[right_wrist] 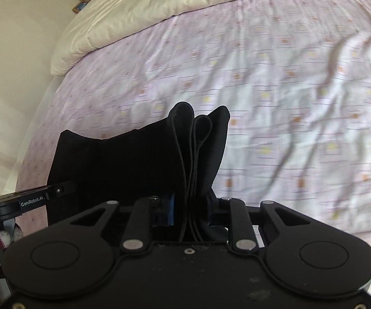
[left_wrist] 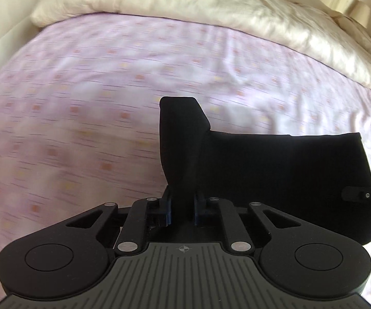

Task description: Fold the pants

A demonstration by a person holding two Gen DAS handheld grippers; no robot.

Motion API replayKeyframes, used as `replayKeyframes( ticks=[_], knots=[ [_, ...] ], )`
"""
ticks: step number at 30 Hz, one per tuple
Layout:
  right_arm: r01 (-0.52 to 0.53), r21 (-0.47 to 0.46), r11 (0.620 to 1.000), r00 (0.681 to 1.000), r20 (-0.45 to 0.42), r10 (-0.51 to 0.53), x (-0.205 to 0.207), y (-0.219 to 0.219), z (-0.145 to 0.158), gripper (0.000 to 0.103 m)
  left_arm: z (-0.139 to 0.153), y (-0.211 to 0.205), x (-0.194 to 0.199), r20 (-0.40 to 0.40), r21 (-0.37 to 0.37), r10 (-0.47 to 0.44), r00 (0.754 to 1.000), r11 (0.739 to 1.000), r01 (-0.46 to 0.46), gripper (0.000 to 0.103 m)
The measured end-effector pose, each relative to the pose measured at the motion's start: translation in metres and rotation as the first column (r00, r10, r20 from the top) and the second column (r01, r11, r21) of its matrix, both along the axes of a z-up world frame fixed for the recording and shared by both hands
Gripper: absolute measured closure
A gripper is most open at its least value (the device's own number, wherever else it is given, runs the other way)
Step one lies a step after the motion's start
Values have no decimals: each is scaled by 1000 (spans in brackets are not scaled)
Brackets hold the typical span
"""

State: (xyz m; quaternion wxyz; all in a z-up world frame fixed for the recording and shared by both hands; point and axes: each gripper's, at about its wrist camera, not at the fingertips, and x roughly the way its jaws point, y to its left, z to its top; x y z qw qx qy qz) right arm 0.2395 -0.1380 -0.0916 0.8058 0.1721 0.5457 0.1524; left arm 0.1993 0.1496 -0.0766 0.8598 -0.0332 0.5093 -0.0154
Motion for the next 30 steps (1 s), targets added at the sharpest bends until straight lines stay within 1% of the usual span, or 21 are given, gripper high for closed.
replayKeyframes(
  ticks=[3,7,10,11,13,14,16,17,18,19,21,23,25,27,30],
  knots=[
    [-79,20,997,997,17,79,19,64,3,80,5,53,5,10,24,54,999,998,-54,90],
    [-148,43,988,989,36,147,44,132,6,80,10,112,13,19,26,109,994,994,-110,90],
    [-176,12,984,984,34,175,59,167,1,80,2,139,20,-10,5,124,992,992,-124,88],
    [-176,-13,984,984,22,176,62,173,-3,80,-7,146,23,-27,0,131,991,991,-131,83],
    [-160,-93,983,987,-24,158,72,180,-18,78,-27,156,29,-60,18,147,987,989,-146,76],
    [-153,-128,980,988,-52,147,73,179,-26,76,-36,161,30,-70,29,163,984,987,-161,75],
    [-148,-176,973,988,-80,135,75,177,-37,68,-49,173,30,-84,39,207,975,978,-205,75],
    [-156,-187,970,987,-79,143,75,178,-37,66,-50,179,28,-79,25,218,973,976,-217,75],
    [-167,-198,966,985,-69,156,72,180,-36,64,-48,183,26,-73,8,226,971,974,-226,75],
    [-176,-218,960,984,-54,168,70,182,-32,61,-46,184,24,-64,12,228,972,974,-228,75],
    [-176,-257,950,984,-27,175,66,182,-24,61,-34,182,17,-25,70,223,974,973,-221,76],
    [-135,-291,947,987,41,153,58,181,-9,61,-19,178,4,34,110,210,977,971,-212,77],
    [-111,-277,954,982,120,149,46,179,9,61,-4,170,-13,83,126,186,979,972,-196,77],
    [-133,-234,963,969,175,176,29,182,21,61,1,160,-25,102,122,144,984,980,-157,77],
    [-194,-226,955,955,180,236,7,191,22,65,-6,142,-43,94,156,85,992,983,-99,76]
  ],
)
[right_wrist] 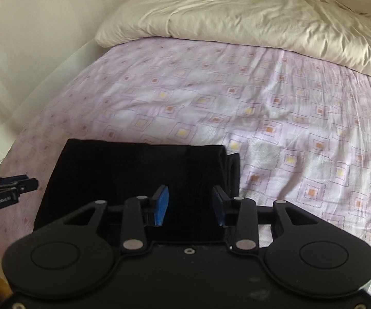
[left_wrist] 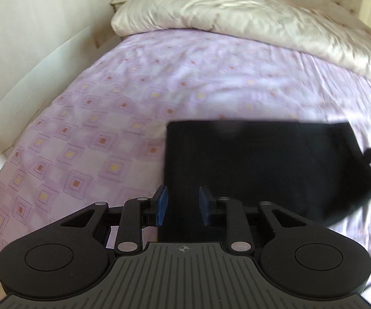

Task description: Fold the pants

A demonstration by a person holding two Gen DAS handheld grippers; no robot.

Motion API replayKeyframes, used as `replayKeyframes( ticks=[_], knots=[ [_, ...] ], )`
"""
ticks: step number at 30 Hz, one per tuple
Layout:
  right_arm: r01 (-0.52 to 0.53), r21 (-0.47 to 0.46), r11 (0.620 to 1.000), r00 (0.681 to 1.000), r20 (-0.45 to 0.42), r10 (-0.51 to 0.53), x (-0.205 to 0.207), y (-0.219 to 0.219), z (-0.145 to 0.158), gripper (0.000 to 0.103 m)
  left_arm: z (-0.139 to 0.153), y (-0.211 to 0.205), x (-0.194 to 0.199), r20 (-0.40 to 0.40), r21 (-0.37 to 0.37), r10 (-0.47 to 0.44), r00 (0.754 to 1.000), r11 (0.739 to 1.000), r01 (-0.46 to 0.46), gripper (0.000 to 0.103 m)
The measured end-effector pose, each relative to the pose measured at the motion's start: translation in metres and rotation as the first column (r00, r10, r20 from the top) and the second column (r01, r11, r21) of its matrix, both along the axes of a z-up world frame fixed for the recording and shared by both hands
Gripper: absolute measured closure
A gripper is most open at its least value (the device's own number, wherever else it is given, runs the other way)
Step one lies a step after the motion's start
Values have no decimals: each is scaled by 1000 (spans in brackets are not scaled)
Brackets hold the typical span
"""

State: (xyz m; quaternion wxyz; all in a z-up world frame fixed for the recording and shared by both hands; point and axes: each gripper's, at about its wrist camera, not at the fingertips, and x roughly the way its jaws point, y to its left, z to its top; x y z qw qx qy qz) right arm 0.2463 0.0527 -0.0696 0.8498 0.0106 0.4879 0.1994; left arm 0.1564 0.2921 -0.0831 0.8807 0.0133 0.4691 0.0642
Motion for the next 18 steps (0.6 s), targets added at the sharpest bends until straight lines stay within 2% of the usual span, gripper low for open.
replayKeyframes(
  ticks=[4,8,10,18],
  knots=[
    [-24,-87,996,998,-58,19,-15,9,-23,69,-31,-3,-6,-102,-4,45,994,999,-46,76],
    [-32,-227,973,994,-105,9,-12,9,-50,67,-42,6,-12,-116,3,63,991,998,-63,76],
    [-7,-195,981,992,-124,-17,-8,1,-49,67,-36,9,-9,-121,3,75,990,997,-75,76],
    [56,-78,995,997,53,-52,-41,-16,17,63,21,-7,-34,13,-2,153,988,988,-153,76]
  ],
)
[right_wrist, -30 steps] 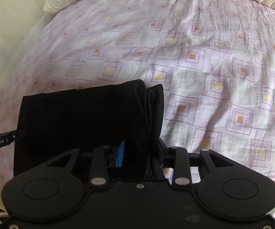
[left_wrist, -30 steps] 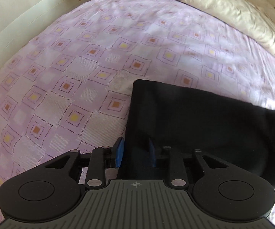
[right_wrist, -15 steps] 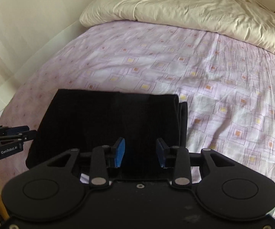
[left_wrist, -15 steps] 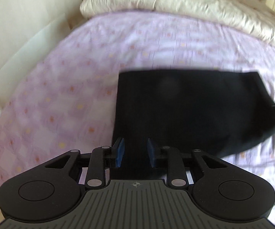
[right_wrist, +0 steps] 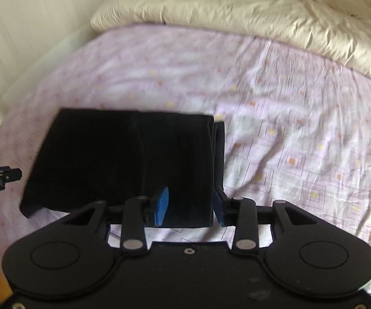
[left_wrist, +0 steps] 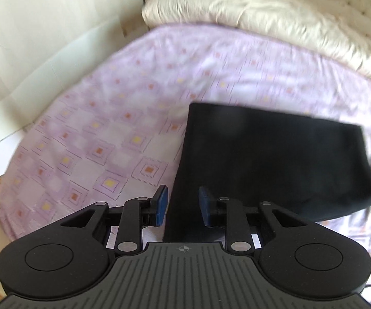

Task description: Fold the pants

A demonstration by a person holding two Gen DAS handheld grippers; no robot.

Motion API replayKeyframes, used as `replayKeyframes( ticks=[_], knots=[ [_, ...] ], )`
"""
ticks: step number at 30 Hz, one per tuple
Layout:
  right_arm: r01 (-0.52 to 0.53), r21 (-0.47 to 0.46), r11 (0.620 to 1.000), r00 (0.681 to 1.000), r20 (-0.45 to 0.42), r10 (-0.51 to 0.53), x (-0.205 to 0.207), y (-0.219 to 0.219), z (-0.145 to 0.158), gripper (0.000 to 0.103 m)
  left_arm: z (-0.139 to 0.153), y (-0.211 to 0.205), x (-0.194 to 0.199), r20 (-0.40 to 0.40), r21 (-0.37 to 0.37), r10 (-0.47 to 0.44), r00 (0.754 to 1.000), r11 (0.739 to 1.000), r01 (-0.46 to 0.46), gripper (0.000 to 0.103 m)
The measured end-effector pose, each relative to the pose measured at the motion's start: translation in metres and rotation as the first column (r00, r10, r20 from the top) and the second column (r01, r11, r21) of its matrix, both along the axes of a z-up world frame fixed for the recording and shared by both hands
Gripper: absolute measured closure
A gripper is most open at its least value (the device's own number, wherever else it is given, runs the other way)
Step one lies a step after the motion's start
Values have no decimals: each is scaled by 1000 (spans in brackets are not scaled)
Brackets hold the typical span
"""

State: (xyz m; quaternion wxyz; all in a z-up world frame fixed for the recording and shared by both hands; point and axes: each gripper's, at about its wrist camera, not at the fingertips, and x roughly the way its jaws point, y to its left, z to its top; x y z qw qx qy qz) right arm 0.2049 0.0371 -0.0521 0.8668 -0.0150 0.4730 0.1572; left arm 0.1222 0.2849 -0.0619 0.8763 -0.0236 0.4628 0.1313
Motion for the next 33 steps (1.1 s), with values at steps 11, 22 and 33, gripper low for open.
replayKeyframes(
  ticks=[11,22,33],
  knots=[
    [76,68,995,997,-20,-75,-81,-29,58,57,61,-81,-53,40,56,57,998,997,-59,76],
    [76,90,993,996,44,-80,-159,-42,95,57,92,-124,-99,22,11,9,1000,1000,-9,76],
    [69,93,993,992,98,-78,-195,-48,113,56,106,-145,-126,50,32,-15,999,999,14,76]
  ],
)
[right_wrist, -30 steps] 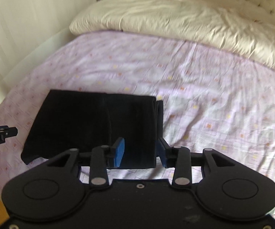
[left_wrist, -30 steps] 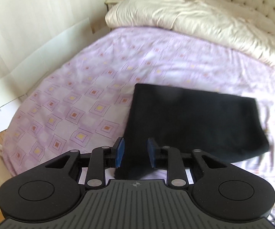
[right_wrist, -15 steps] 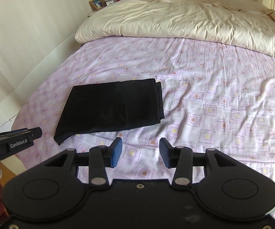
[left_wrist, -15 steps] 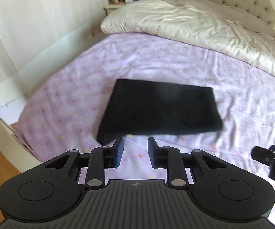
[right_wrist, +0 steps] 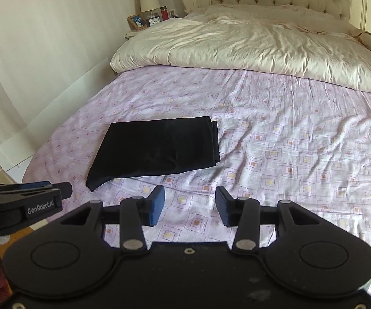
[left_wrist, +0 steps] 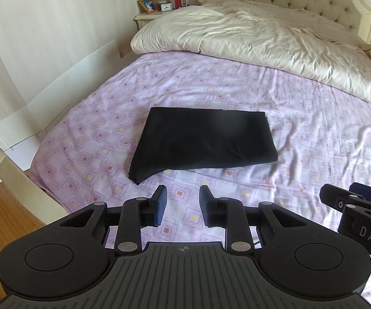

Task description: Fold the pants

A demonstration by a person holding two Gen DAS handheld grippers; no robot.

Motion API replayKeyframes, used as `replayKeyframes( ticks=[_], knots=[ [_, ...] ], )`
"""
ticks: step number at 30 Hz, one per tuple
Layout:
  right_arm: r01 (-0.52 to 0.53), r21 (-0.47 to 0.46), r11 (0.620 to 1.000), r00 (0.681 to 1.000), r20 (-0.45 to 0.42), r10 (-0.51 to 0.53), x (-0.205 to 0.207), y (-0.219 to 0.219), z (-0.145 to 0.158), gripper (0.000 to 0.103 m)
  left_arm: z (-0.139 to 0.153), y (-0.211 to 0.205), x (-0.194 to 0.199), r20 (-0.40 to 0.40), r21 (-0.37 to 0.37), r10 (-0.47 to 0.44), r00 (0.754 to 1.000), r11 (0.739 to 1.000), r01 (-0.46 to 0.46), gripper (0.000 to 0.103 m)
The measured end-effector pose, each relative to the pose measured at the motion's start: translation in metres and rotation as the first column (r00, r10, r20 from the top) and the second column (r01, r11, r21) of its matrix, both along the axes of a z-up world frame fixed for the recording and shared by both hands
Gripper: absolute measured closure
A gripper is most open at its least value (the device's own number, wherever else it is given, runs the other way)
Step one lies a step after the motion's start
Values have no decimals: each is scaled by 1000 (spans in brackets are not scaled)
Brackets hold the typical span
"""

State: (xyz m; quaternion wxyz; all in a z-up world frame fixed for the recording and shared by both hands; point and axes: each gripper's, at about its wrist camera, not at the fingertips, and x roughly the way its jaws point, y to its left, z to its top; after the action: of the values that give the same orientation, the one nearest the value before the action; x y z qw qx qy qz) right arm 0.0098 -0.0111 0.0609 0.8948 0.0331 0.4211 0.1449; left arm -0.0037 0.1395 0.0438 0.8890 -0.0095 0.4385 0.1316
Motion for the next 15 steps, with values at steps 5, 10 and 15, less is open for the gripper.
replayKeyframes(
  ticks=[5,10,15],
  knots=[
    [-4,12,1000,1000,9,4,-9,1,4,56,1,0,-8,1,-5,-4,1000,1000,4,76],
    [1,27,1000,1000,18,-2,-15,3,7,56,1,2,-14,2,-2,-3,1000,1000,3,76],
    [-1,34,999,1000,22,0,-20,4,9,55,3,5,-18,9,-2,1,1000,1000,-1,76]
  ],
)
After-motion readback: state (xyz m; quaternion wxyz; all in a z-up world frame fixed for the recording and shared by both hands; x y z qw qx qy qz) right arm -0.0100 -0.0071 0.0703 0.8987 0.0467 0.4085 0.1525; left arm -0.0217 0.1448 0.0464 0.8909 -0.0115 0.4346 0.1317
